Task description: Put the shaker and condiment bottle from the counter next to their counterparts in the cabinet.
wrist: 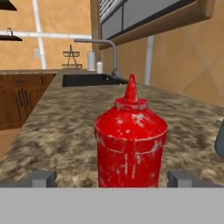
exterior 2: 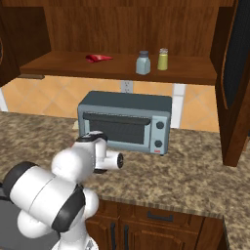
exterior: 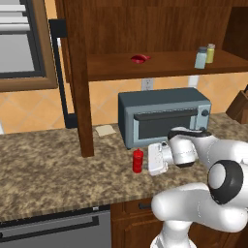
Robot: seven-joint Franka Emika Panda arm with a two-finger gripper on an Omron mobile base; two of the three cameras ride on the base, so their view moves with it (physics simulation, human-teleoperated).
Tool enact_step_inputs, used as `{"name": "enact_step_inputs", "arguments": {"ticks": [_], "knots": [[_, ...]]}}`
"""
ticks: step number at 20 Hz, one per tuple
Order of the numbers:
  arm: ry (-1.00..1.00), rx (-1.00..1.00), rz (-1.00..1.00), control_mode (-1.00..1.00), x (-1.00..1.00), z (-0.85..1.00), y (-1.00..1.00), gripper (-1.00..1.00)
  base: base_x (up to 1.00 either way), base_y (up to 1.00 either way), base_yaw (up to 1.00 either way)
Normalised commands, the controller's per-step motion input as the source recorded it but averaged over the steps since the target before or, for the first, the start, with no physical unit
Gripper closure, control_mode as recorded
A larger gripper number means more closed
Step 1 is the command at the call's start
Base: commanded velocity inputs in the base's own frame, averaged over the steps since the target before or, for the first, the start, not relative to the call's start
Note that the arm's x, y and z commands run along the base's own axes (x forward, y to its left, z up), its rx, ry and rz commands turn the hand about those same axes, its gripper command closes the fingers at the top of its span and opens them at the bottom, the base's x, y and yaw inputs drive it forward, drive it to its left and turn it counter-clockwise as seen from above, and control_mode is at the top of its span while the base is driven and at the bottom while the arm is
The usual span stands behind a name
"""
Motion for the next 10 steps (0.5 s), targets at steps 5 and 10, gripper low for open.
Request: {"name": "enact_step_inputs", "arguments": {"ticks": [5, 10], "knots": [[0.00, 0.00, -0.06, -1.00, 0.00, -0.01, 0.43, 1.00, 0.00, 0.00, 0.00], [0.03, 0.00, -0.05, -1.00, 0.01, -0.02, 0.19, 1.00, 0.00, 0.00, 0.00]]}}
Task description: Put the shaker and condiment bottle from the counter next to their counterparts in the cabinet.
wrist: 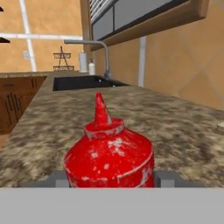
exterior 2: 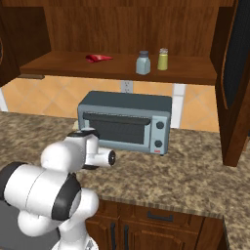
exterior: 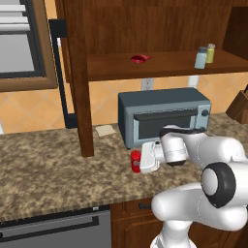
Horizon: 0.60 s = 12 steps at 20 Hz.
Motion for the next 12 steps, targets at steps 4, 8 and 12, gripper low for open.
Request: {"name": "enact_step_inputs", "arguments": {"ticks": [4, 8, 12], "knots": [[0.07, 0.03, -0.16, -1.00, -0.01, 0.41, -0.11, 1.00, 0.00, 0.00, 0.00], [0.03, 0.08, -0.24, -1.00, -0.11, 0.77, -0.16, 1.00, 0.00, 0.00, 0.00], [0.00, 0.05, -0.25, -1.00, -0.52, 0.66, -0.01, 1.00, 0.00, 0.00, 0.00]]}}
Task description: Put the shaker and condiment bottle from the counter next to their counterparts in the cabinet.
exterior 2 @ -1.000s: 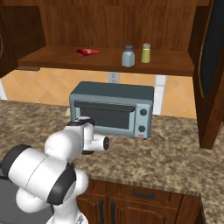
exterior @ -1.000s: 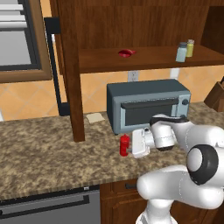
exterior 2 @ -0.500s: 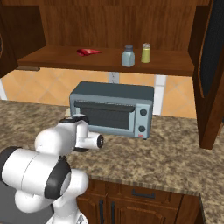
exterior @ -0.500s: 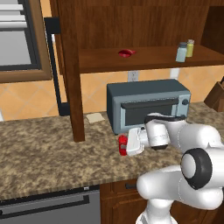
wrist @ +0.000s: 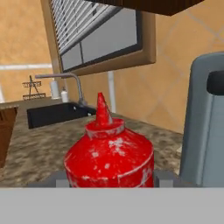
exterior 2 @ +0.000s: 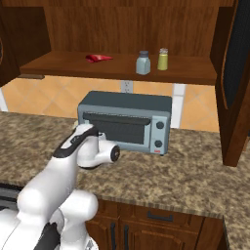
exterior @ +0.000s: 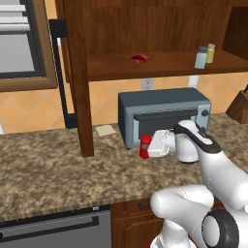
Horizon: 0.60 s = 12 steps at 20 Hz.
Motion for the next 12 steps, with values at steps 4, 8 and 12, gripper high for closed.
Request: {"name": "enact_step_inputs", "arguments": {"ticks": [4, 8, 12], "knots": [[0.00, 0.04, -0.30, -1.00, -0.20, 0.90, -0.01, 1.00, 0.00, 0.00, 0.00], [-0.04, 0.05, -0.30, -1.00, -0.12, 0.96, 0.00, 1.00, 0.00, 0.00, 0.00], [-0.03, 0.04, -0.30, -1.00, -0.12, 0.92, 0.00, 1.00, 0.00, 0.00, 0.00]]}}
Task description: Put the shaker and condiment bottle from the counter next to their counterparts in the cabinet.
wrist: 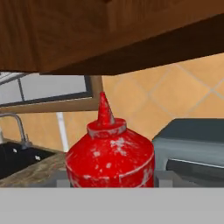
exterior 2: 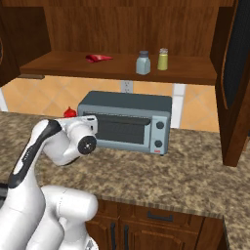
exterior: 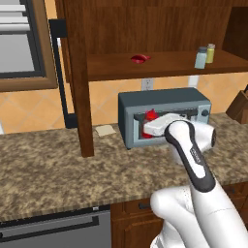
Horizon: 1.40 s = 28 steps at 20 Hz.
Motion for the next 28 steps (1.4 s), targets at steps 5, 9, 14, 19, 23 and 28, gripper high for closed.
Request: {"name": "enact_step_inputs", "arguments": {"ticks": [5, 9, 14, 19, 23, 28], "knots": [[0.00, 0.01, -0.29, -1.00, 0.00, 0.87, 0.00, 1.00, 0.00, 0.00, 0.00], [0.10, 0.00, -0.26, -1.00, 0.01, 0.84, -0.11, 1.00, 0.00, 0.00, 0.00], [0.01, -0.06, -0.15, -1.00, 0.02, 0.78, -0.18, 1.00, 0.00, 0.00, 0.00], [0.01, -0.13, -0.14, -1.00, -0.01, 0.86, -0.26, 1.00, 0.00, 0.00, 0.00], [0.00, -0.10, -0.14, -1.00, 0.00, 0.83, -0.10, 1.00, 0.00, 0.00, 0.00], [0.07, -0.06, -0.11, -1.00, 0.02, 0.69, 0.00, 1.00, 0.00, 0.00, 0.00]]}}
